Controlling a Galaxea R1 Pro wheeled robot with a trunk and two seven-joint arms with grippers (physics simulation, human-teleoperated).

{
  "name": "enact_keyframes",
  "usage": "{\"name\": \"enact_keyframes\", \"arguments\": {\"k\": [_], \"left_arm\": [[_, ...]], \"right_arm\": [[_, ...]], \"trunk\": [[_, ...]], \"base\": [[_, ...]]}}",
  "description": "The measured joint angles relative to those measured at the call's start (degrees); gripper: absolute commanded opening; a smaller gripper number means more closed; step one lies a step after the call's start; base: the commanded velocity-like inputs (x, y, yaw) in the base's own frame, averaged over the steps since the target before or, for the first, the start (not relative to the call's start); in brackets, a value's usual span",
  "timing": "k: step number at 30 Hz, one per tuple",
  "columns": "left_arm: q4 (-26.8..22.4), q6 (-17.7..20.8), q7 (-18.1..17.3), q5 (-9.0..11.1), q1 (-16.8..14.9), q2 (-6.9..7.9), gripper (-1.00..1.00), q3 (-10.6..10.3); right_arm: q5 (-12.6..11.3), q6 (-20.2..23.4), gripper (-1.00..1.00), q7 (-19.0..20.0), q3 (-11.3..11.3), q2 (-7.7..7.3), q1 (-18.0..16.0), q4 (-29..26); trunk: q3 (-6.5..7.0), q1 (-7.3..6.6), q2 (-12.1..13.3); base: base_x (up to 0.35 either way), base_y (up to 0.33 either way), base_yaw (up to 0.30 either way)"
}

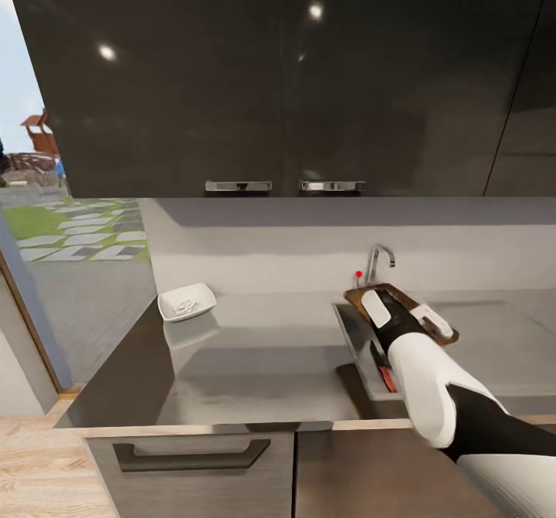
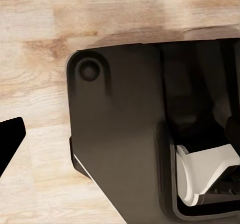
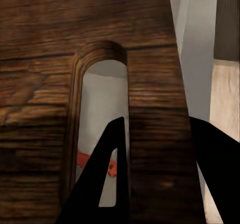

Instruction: In the kitchen, take the Vidalia onion out of the sink, dice it on the chopping board with the paring knife, put the diced onion into the bowl on the countertop, then place both the paring knife and the chopping board into the sink.

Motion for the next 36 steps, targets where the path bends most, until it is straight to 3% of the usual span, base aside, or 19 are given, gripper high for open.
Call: {"name": "enact_keyframes", "arguments": {"k": [5,12,18,24,36], "left_arm": [[0.0,0.0,0.0,0.0,0.0,0.03,1.00,0.0],[0.4,0.0,0.0,0.0,0.0,0.07,1.00,0.0],[0.5,0.0,0.0,0.0,0.0,0.07,1.00,0.1],[0.5,0.0,0.0,0.0,0.0,0.07,1.00,0.1],[0.7,0.0,0.0,0.1,0.0,0.02,1.00,0.1]], "right_arm": [[-0.7,-4.4,-1.00,0.3,-0.5,-0.30,0.0,5.9],[-5.5,-8.8,-1.00,2.1,-0.7,-0.82,0.1,10.7],[-5.9,-11.3,-1.00,4.4,-0.6,-1.96,0.1,13.0],[-5.8,-13.3,-1.00,4.6,-0.5,-2.09,0.2,14.4],[-6.4,-16.8,-1.00,4.6,0.0,-2.09,0.2,18.6]], "trunk": [[0.00,0.00,0.0],[0.00,0.00,0.0],[0.00,-0.02,0.0],[0.00,-0.02,0.0],[-0.32,0.00,0.0]], "base": [[0.000,0.000,0.000],[0.002,0.000,0.000],[0.144,-0.069,0.000],[0.264,-0.114,0.000],[0.018,-0.007,0.000]]}}
